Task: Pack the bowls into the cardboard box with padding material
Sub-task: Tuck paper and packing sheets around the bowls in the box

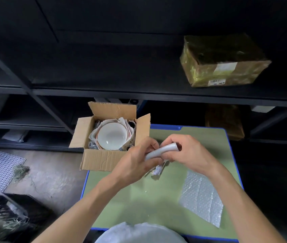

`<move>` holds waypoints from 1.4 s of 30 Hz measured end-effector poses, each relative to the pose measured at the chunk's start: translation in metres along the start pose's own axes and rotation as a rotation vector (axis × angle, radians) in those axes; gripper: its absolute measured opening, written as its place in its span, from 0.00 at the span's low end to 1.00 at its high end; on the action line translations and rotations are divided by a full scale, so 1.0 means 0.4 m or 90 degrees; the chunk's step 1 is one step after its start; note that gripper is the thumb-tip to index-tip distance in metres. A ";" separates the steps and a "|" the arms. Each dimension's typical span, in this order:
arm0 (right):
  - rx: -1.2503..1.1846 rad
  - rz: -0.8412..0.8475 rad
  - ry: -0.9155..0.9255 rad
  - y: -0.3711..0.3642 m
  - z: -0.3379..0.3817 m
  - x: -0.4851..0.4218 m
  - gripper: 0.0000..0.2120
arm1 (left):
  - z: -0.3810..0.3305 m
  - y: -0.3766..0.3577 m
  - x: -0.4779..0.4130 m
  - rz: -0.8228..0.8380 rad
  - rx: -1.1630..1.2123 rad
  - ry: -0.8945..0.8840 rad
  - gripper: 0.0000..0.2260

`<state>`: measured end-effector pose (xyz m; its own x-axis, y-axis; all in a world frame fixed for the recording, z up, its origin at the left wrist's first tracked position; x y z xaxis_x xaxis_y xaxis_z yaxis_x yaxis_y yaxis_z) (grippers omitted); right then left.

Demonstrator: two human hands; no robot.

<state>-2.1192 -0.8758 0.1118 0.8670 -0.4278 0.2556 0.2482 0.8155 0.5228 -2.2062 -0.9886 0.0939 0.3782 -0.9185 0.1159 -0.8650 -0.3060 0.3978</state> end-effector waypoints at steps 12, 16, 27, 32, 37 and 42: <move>0.119 -0.050 -0.001 -0.106 0.145 -0.125 0.10 | 0.126 0.202 -0.029 -0.073 -0.062 -0.015 0.06; 0.213 -0.052 -0.013 -0.102 0.157 -0.165 0.15 | 0.155 0.221 -0.064 -0.071 -0.062 -0.019 0.04; 0.517 -0.023 0.182 -0.122 0.220 -0.256 0.19 | 0.236 0.228 -0.114 -0.162 -0.164 -0.040 0.11; 0.633 0.059 0.246 -0.186 0.201 -0.273 0.16 | 0.223 0.203 -0.128 -0.163 -0.235 -0.041 0.17; 0.605 0.058 0.268 -0.171 0.199 -0.285 0.18 | 0.255 0.190 -0.129 -0.134 -0.249 0.008 0.12; 0.601 0.082 0.301 -0.181 0.198 -0.282 0.18 | 0.263 0.197 -0.118 -0.179 -0.328 0.041 0.10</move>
<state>-2.2694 -0.9174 0.1095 0.9930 0.0009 0.1181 -0.1172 0.1248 0.9852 -2.3270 -0.9958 0.0242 0.6030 -0.7977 -0.0092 -0.4626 -0.3590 0.8107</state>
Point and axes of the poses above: each hand's wrist, its own x-axis away from the middle knuckle, its own y-axis out of the back of the hand, z = x × y, the point moved 9 cm from there along -x, towards the middle knuckle
